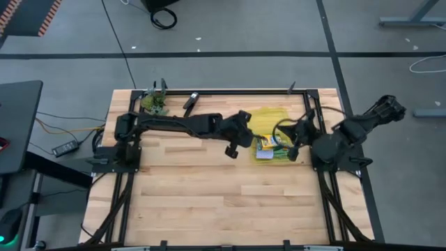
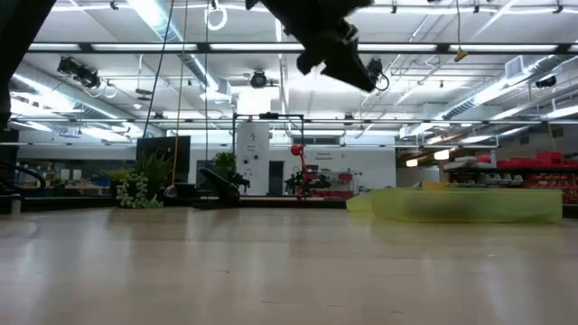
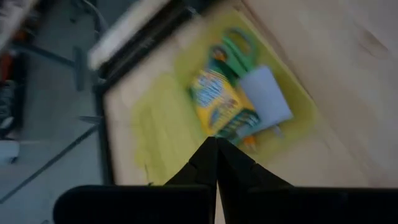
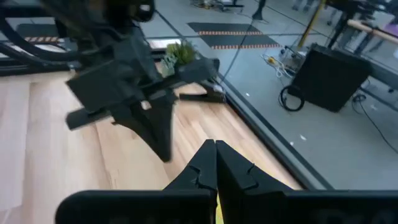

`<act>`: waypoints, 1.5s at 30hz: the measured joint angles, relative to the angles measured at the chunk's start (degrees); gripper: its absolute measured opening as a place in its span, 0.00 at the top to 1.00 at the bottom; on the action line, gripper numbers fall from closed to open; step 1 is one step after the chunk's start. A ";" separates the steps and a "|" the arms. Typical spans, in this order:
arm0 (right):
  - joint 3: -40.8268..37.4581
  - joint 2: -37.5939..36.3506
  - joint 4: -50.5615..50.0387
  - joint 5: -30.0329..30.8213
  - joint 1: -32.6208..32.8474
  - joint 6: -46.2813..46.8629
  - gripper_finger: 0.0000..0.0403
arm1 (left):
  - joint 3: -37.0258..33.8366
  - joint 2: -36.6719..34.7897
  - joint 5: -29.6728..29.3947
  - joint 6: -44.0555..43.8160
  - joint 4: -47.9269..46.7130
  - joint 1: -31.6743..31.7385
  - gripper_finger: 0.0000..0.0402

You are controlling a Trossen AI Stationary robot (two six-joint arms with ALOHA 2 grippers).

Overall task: Pack school essentials
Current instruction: Return to Home Position

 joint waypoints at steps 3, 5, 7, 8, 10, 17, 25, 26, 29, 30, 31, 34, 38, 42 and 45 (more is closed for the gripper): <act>5.50 1.18 0.02 -3.46 -3.33 -5.28 0.98 | 0.11 -2.41 -0.02 -0.82 0.46 0.38 0.97; 8.61 1.65 -0.41 -5.05 -4.76 -7.96 0.97 | 0.09 -4.01 0.01 -0.97 -0.79 0.56 0.97; 11.32 2.01 -0.20 -7.15 -5.79 -11.13 0.96 | 0.04 -5.86 0.08 -1.06 -0.99 0.75 0.97; 12.23 2.13 -0.17 -8.43 -6.05 -13.19 0.95 | 0.00 -6.68 0.35 -1.22 -1.56 0.78 0.98; 13.94 2.19 0.54 -11.52 -6.31 -18.52 0.95 | 0.02 -8.73 1.09 -1.79 -0.68 0.86 0.99; 21.79 2.05 4.39 -18.50 -6.34 -35.06 0.95 | 0.07 -15.80 3.77 -4.58 4.33 1.65 0.97; 31.86 1.19 3.53 -49.97 -6.37 -47.74 0.94 | 0.08 -21.64 11.35 -11.67 4.82 3.99 0.99; 32.02 0.90 3.71 -55.06 -6.35 -48.91 0.94 | 0.07 -22.23 13.28 -12.51 4.19 4.21 0.99; 30.88 0.80 3.77 -63.49 -6.31 -51.09 0.94 | 0.13 -22.82 17.36 -14.61 3.73 4.41 0.98; 29.95 0.87 3.43 -63.80 -6.33 -51.47 0.94 | 0.13 -22.90 18.22 -14.96 2.67 4.39 0.98; 28.99 0.94 3.09 -63.80 -6.33 -51.62 0.95 | 0.09 -22.83 19.01 -15.37 2.06 4.35 0.98; 25.69 0.37 3.34 -62.34 -7.28 -52.01 0.97 | 0.07 -22.41 21.20 -16.62 1.33 4.09 0.99; 21.83 -3.66 5.36 -63.28 -11.83 -49.78 0.98 | -4.13 -23.00 25.13 -19.70 5.55 4.14 0.99; 14.98 -9.15 10.06 -64.09 -16.23 -45.48 0.98 | -11.67 -25.43 24.84 -22.23 12.44 4.14 0.99; 9.20 -12.69 13.67 -63.42 -19.12 -42.55 0.98 | -16.73 -27.51 23.43 -23.54 16.18 4.14 0.99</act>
